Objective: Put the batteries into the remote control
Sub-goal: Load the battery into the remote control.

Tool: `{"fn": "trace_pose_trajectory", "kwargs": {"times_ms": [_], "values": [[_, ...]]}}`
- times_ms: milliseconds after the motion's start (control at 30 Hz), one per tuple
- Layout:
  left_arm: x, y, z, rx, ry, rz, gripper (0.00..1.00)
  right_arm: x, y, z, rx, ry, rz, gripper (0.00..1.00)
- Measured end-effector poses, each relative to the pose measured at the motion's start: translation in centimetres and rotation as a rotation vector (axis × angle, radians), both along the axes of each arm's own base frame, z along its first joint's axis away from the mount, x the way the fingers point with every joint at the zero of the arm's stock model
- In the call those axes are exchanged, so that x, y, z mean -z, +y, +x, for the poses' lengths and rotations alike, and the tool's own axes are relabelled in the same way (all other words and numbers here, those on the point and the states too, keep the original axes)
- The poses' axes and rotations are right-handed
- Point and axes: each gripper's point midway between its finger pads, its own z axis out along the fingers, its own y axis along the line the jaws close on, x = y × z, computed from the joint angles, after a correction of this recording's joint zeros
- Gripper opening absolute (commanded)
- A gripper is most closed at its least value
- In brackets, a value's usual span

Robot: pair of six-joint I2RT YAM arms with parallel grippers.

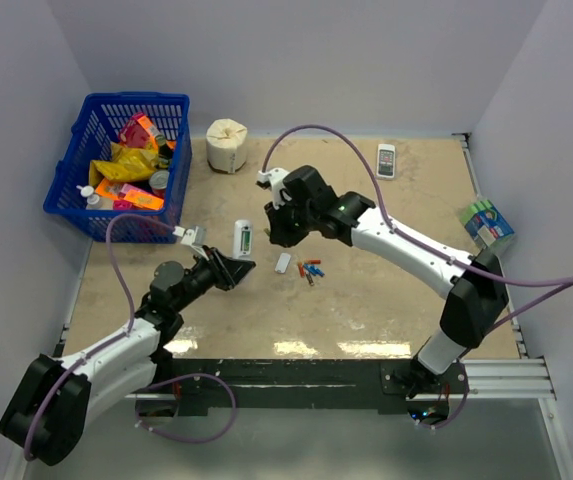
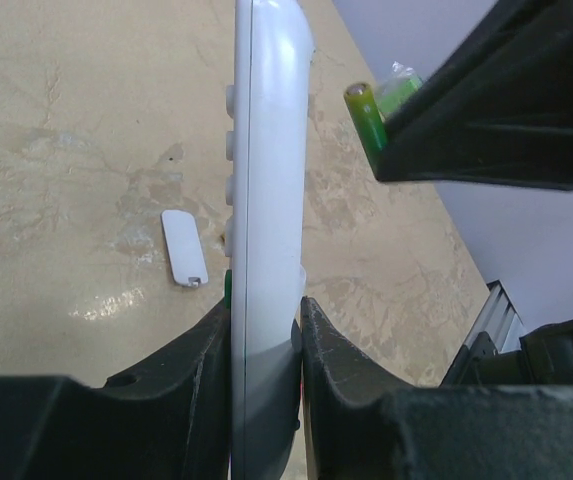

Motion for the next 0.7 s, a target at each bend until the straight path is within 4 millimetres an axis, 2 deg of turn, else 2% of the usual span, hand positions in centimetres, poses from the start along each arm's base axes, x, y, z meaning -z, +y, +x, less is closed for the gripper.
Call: {"fn": "trace_pose_trajectory", "kwargs": {"times_ms": [100,233,333,567,700], "values": [[-0.2,0.0,0.1,-0.003,-0.014,-0.007,0.0,-1.0,2.4,-2.7,-0.046,0.043,0.059,0.0],[-0.5,0.2,0.3,-0.018,-0.041,-0.019,0.0,-1.2,4.4,-5.5,-0.067,0.116,0.102,0.0],[-0.6,0.4,0.2,-0.026,-0.062,-0.029,0.0,-1.4,4.7,-6.0,-0.041,0.154,0.124,0.0],[-0.1,0.9,0.0,-0.054,-0.081,-0.041,0.0,-2.6,5.2,-5.9,0.044,0.214,0.176,0.0],[-0.8,0.7,0.0,-0.064,-0.092,-0.071,0.0,-3.4,5.8,-5.6,0.071,0.231,0.206,0.0]]}}
